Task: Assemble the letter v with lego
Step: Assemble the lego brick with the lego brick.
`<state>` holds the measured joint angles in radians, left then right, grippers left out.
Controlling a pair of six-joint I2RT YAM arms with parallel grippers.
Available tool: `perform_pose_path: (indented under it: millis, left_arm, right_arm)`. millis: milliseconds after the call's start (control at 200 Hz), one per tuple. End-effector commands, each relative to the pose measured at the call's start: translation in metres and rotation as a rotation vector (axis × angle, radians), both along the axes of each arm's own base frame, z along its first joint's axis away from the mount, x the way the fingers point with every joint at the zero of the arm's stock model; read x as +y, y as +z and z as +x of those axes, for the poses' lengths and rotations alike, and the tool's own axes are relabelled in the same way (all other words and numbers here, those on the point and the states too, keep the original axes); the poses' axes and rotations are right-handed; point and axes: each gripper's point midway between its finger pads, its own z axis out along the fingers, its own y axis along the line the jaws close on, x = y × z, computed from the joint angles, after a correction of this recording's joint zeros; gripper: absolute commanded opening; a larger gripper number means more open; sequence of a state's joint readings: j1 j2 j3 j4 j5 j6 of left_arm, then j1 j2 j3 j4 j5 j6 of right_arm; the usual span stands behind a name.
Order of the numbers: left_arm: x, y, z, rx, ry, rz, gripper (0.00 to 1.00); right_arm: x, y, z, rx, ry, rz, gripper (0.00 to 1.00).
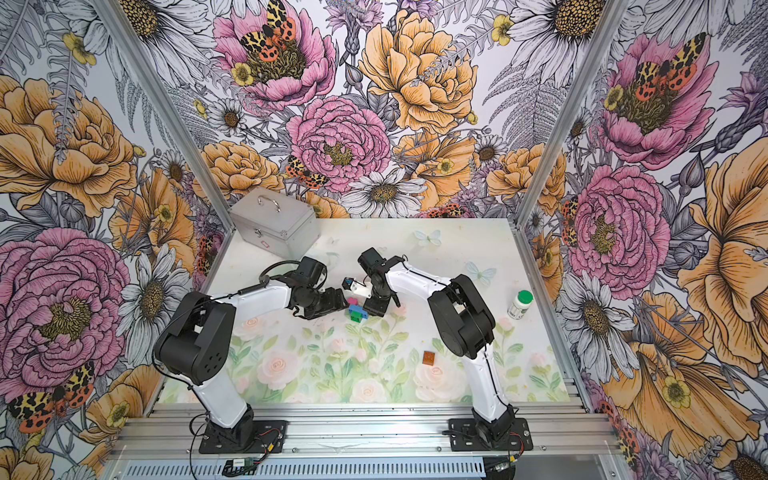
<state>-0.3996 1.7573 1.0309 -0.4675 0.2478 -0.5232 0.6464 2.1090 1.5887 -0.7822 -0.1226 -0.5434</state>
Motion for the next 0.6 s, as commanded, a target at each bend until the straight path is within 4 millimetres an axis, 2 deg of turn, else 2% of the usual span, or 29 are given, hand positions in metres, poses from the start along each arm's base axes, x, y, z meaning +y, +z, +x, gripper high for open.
perform_pose_path:
  millis: [0,85,405,505,595]
  left_arm:
    - [0.0144,-0.019,-0.027,0.109,-0.001,0.039,0.84]
    - [0.014,-0.0192,-0.0266,0.108,0.0,0.039,0.84]
    - [0.0132,-0.0203,-0.0252,0.109,-0.003,0.039,0.84]
    - [0.014,-0.0195,-0.0253,0.108,-0.001,0.039,0.84]
    - [0.015,-0.0187,-0.0274,0.108,0.002,0.037,0.85]
  right_arm:
    - [0.0055,0.009,0.0051,-0.003,-0.001,0.03,0.61]
    - [0.0062,0.0074,0.0039,0.004,0.001,0.033,0.57]
    - [0.0086,0.0028,-0.0013,0.023,0.026,0.039,0.53]
    - [0.0084,0.0042,0.0002,0.018,0.019,0.037,0.58]
    - [0.0064,0.012,0.0034,-0.007,0.008,0.033,0.69]
